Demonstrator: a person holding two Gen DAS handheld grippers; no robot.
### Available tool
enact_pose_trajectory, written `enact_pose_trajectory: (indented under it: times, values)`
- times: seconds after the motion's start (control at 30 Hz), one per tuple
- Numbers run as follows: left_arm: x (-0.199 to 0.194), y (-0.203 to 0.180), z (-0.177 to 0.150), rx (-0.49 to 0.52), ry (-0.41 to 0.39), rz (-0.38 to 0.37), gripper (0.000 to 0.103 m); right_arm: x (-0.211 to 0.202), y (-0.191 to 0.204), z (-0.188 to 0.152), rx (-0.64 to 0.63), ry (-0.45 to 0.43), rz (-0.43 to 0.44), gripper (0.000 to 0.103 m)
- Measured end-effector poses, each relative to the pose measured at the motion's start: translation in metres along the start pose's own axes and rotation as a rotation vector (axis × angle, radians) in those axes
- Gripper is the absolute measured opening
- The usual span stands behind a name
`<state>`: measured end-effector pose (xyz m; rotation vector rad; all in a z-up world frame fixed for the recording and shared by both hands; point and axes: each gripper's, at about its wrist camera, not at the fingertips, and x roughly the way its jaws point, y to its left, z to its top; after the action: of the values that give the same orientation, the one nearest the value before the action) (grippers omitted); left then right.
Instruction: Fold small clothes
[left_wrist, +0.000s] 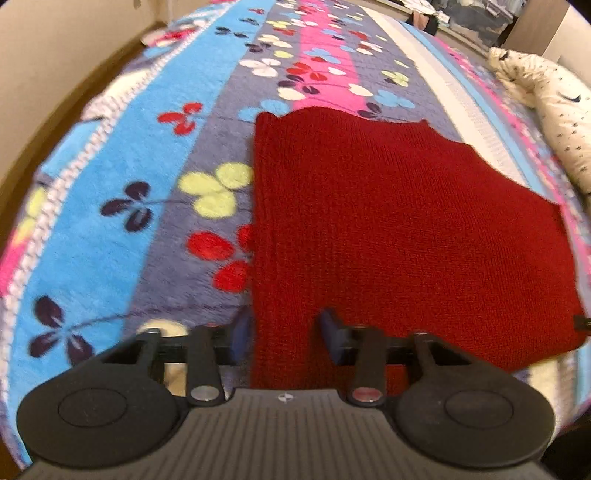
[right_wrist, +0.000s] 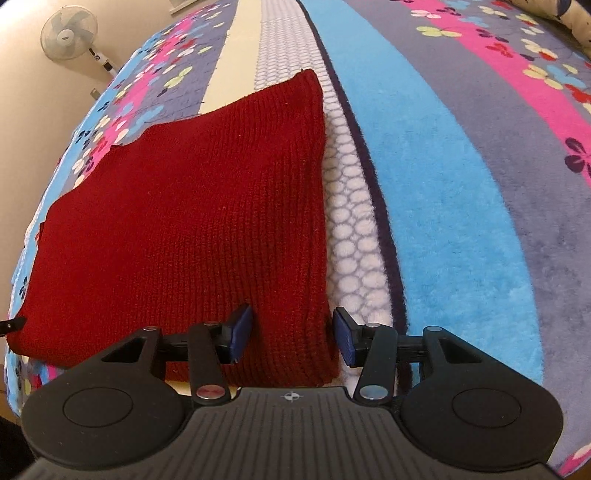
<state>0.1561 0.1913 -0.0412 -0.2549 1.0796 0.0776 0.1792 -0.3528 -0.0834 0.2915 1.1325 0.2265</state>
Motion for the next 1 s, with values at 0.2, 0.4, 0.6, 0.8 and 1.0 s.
enact_pose_trajectory:
  times: [0.2, 0.4, 0.6, 0.8, 1.0]
  values:
    - [-0.021, -0.004, -0.001, 0.048, -0.090, -0.009, 0.014, -0.032, -0.002, 0.001, -0.003, -0.126, 0.071, 0.013]
    - [-0.033, 0.012, -0.005, -0.006, -0.087, -0.033, 0.014, -0.044, -0.017, -0.006, 0.045, -0.123, 0.047, 0.012]
    - [-0.007, -0.015, -0.009, 0.122, 0.022, 0.075, 0.022, -0.018, -0.009, -0.011, -0.001, 0.009, -0.037, 0.014]
    - [-0.041, -0.029, -0.009, 0.209, -0.175, 0.027, 0.035, -0.056, 0.004, -0.010, -0.098, -0.199, 0.002, 0.019]
    - [-0.008, -0.049, -0.022, 0.306, 0.017, 0.023, 0.037, -0.023, 0.018, -0.017, -0.234, -0.018, 0.001, 0.020]
